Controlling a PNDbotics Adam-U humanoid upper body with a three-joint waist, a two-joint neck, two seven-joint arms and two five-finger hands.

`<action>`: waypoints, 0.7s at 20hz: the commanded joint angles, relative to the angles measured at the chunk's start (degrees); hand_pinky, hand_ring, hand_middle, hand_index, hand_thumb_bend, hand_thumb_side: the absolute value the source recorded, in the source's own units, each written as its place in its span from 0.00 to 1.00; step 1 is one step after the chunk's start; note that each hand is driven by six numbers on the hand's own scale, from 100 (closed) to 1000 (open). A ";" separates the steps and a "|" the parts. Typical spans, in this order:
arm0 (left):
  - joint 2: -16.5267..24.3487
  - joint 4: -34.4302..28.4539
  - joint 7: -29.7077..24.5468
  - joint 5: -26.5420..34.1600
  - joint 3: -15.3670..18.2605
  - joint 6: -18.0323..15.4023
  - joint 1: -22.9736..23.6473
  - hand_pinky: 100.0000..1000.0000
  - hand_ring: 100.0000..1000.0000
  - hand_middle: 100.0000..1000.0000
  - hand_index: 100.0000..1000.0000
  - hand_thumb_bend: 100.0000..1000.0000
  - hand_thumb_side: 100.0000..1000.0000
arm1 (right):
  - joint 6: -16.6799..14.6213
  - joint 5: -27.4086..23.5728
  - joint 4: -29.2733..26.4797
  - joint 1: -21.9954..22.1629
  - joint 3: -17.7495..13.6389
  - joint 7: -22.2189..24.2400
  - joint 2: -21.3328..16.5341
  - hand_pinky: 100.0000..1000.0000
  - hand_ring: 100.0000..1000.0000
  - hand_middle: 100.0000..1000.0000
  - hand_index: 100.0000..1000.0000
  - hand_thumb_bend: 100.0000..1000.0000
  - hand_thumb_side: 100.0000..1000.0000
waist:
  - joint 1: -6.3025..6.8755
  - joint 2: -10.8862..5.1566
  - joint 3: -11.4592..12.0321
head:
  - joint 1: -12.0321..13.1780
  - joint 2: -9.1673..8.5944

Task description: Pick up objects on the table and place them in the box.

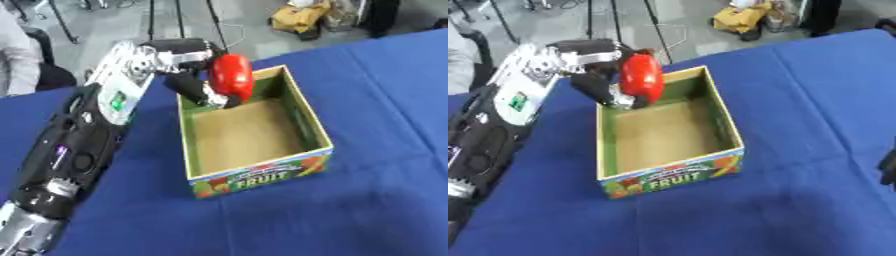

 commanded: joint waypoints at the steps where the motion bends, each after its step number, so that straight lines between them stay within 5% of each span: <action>1: 0.41 1.84 -3.64 1.29 -0.44 -1.47 -0.95 0.69 0.82 0.84 0.98 0.44 0.80 | 0.05 0.10 -0.89 -0.48 0.11 -0.15 -0.56 0.20 0.10 0.15 0.30 0.00 0.83 | -0.31 -0.99 -0.14 | -0.04 -0.12; 14: 0.58 3.77 -5.56 0.08 0.54 -2.53 -0.96 0.66 0.80 0.81 0.94 0.35 0.78 | 0.07 0.37 -0.88 -0.40 0.03 -0.09 -0.56 0.20 0.10 0.15 0.30 0.00 0.83 | -0.16 -0.73 -0.11 | -0.51 -0.05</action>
